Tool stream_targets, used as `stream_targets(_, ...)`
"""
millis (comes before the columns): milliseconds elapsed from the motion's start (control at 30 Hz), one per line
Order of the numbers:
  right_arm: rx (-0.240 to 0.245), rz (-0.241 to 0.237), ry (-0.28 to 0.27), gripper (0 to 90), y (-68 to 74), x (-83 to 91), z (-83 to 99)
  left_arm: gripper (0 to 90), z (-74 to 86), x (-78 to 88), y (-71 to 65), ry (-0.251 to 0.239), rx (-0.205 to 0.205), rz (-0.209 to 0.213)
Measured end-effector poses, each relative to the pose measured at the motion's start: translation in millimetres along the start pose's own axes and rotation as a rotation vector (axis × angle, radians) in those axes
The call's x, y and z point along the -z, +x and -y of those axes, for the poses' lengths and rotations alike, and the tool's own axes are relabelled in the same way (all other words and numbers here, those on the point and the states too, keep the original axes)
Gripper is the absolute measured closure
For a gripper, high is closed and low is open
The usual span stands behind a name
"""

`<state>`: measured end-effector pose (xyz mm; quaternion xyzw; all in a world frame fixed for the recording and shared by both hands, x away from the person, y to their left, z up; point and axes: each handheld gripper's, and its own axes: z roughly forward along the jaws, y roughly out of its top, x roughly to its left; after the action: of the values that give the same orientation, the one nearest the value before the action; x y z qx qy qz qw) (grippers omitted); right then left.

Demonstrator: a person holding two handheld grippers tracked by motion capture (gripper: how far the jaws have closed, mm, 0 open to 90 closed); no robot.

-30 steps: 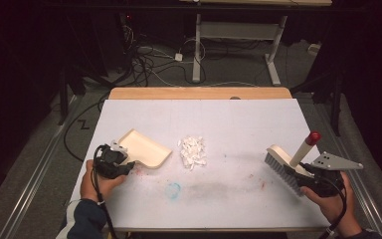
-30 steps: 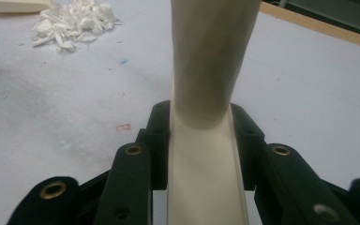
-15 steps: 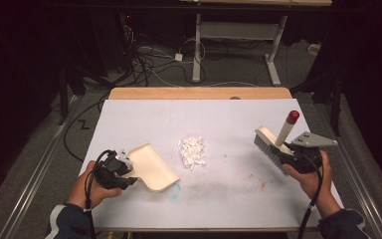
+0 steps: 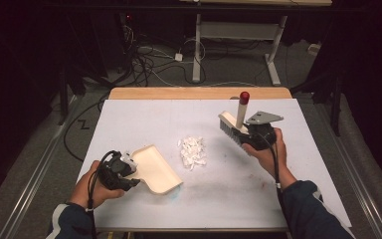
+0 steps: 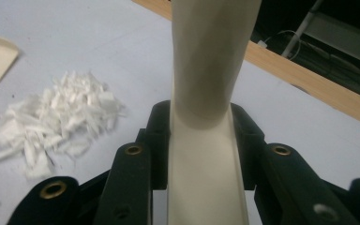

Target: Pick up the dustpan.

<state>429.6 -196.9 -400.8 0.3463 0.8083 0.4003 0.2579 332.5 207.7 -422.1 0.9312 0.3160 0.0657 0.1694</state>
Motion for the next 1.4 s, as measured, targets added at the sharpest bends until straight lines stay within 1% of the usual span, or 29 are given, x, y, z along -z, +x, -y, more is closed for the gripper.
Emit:
stream_targets(33, -0.010, -0.003, -0.010, 67.7, 4.6, -11.8, -3.2, 63.3, -0.3, -0.7, -0.2, -0.002, 0.003, 0.004)
stream_targets(67, -0.014, -0.007, -0.007, 67.7, 7.3, -17.6, -4.6, 63.2, -0.3, -0.7, -0.2, -0.002, 0.003, 0.004)
stream_targets(100, -0.010, -0.010, -0.004, 67.7, 10.6, -23.3, -6.0, 63.2, -1.4, -0.9, -1.0, 0.005, -0.008, -0.003)
stream_targets(167, 0.014, -0.009, 0.010, 67.7, 17.1, -33.5, -8.7, 63.2, -1.9, -1.1, -1.4, 0.004, -0.008, 0.000)
stream_targets(200, 0.025, -0.009, 0.015, 67.7, 20.3, -38.2, -9.7, 63.2, -2.3, -1.5, -1.7, 0.007, -0.011, 0.003)
stream_targets(233, 0.025, -0.009, 0.015, 67.7, 20.3, -38.2, -9.7, 63.2, -2.6, -1.9, -1.8, 0.007, -0.011, 0.004)
stream_targets(267, 0.037, -0.015, 0.019, 67.7, 26.1, -46.0, -10.9, 63.2, -2.7, -2.5, -1.9, 0.007, -0.009, 0.007)
stream_targets(300, 0.037, -0.015, 0.019, 67.7, 26.1, -46.0, -10.9, 63.2, -2.8, -3.3, -1.9, 0.011, -0.007, 0.009)
stream_targets(333, 0.039, -0.025, 0.022, 67.7, 31.9, -52.7, -11.0, 63.2, -2.9, -4.4, -1.8, 0.011, -0.006, 0.012)
stream_targets(367, 0.031, -0.034, 0.027, 67.7, 34.9, -55.4, -10.9, 63.2, -3.7, -6.5, -1.5, 0.010, -0.002, 0.021)
stream_targets(400, 0.038, -0.043, 0.026, 67.7, 37.5, -58.0, -10.8, 63.2, -3.7, -6.5, -1.5, 0.010, -0.002, 0.021)
stream_targets(500, 0.039, -0.066, 0.014, 67.7, 46.2, -61.9, -10.7, 63.2, -5.0, -8.6, -2.3, 0.011, 0.002, 0.023)
stream_targets(533, 0.038, -0.064, 0.015, 67.7, 49.6, -62.5, -10.6, 63.2, -5.5, -9.0, -2.3, 0.014, 0.001, 0.023)
stream_targets(567, 0.046, -0.073, 0.011, 67.7, 51.6, -63.2, -10.5, 63.2, -6.0, -9.1, -2.4, 0.016, -0.003, 0.021)
stream_targets(600, 0.046, -0.073, 0.011, 67.7, 51.6, -63.2, -10.5, 63.2, -6.7, -9.0, -2.4, 0.018, -0.007, 0.022)
stream_targets(633, 0.050, -0.082, 0.009, 67.6, 55.7, -64.0, -10.0, 63.2, -7.4, -9.2, -2.7, 0.016, -0.007, 0.023)
stream_targets(700, 0.049, -0.092, 0.007, 67.6, 58.8, -64.1, -9.4, 63.2, -9.1, -10.0, -2.6, 0.019, -0.012, 0.026)
stream_targets(767, 0.054, -0.095, 0.007, 67.6, 60.2, -64.2, -9.0, 63.2, -10.3, -10.9, -2.5, 0.022, -0.012, 0.031)
stream_targets(867, 0.051, -0.115, 0.008, 67.3, 66.3, -62.5, -5.0, 63.2, -10.8, -12.6, -3.0, 0.027, -0.009, 0.032)
stream_targets(933, 0.056, -0.127, 0.004, 67.3, 67.4, -60.9, -2.2, 63.2, -10.2, -13.5, -2.9, 0.026, -0.003, 0.037)
stream_targets(967, 0.049, -0.127, 0.004, 67.2, 68.2, -59.8, -0.9, 63.2, -10.2, -14.1, -3.2, 0.029, -0.001, 0.037)
stream_targets(1033, 0.059, -0.125, -0.003, 67.3, 67.1, -58.5, 0.1, 63.2, -10.5, -14.8, -3.6, 0.032, -0.001, 0.037)
stream_targets(1067, 0.054, -0.123, -0.004, 67.3, 66.4, -57.8, 0.0, 63.2, -10.8, -15.0, -4.1, 0.032, 0.001, 0.035)
stream_targets(1133, 0.052, -0.113, -0.008, 67.4, 65.6, -57.0, -0.5, 63.2, -10.8, -15.0, -4.2, 0.030, 0.003, 0.036)
stream_targets(1167, 0.065, -0.087, -0.016, 67.5, 61.8, -54.6, -2.4, 63.1, -10.6, -15.1, -4.5, 0.029, 0.004, 0.036)
stream_targets(1233, 0.059, -0.080, -0.022, 67.6, 58.9, -53.5, -3.1, 63.2, -10.2, -15.2, -4.9, 0.028, 0.005, 0.034)
stream_targets(1300, 0.029, -0.055, -0.029, 67.7, 49.2, -51.2, -3.2, 63.2, -10.1, -15.4, -5.3, 0.028, 0.005, 0.032)
stream_targets(1333, 0.008, -0.051, -0.030, 67.6, 45.7, -49.8, -2.7, 63.2, -10.2, -15.4, -5.6, 0.030, 0.005, 0.031)
stream_targets(1400, -0.016, -0.051, -0.036, 67.7, 39.3, -46.8, -1.4, 63.2, -10.2, -15.6, -5.7, 0.032, 0.005, 0.031)
